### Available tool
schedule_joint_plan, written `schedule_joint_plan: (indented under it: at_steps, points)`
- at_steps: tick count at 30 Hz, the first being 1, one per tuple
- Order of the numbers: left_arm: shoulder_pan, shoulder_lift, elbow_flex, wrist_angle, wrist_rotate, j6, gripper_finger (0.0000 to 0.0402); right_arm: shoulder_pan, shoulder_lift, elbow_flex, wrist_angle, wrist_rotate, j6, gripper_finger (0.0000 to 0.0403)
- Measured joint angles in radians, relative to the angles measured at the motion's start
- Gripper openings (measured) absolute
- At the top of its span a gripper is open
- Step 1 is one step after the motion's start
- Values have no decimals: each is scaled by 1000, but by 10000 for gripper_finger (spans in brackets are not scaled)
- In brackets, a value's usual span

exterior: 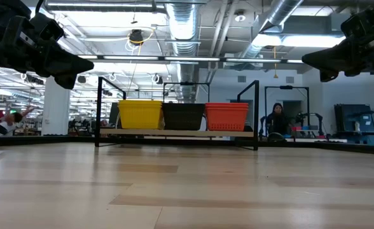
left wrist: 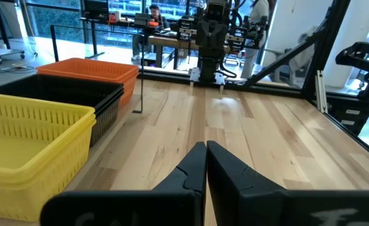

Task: Stack baskets on shelf by color
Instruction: Return to Home Position

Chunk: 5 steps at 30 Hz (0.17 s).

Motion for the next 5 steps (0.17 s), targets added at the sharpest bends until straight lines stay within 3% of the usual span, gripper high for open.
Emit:
schedule_joint_plan:
  at_steps: [5]
  points:
    - [0,0,0,0,0,0,0,0,0,0,0,0,0,48]
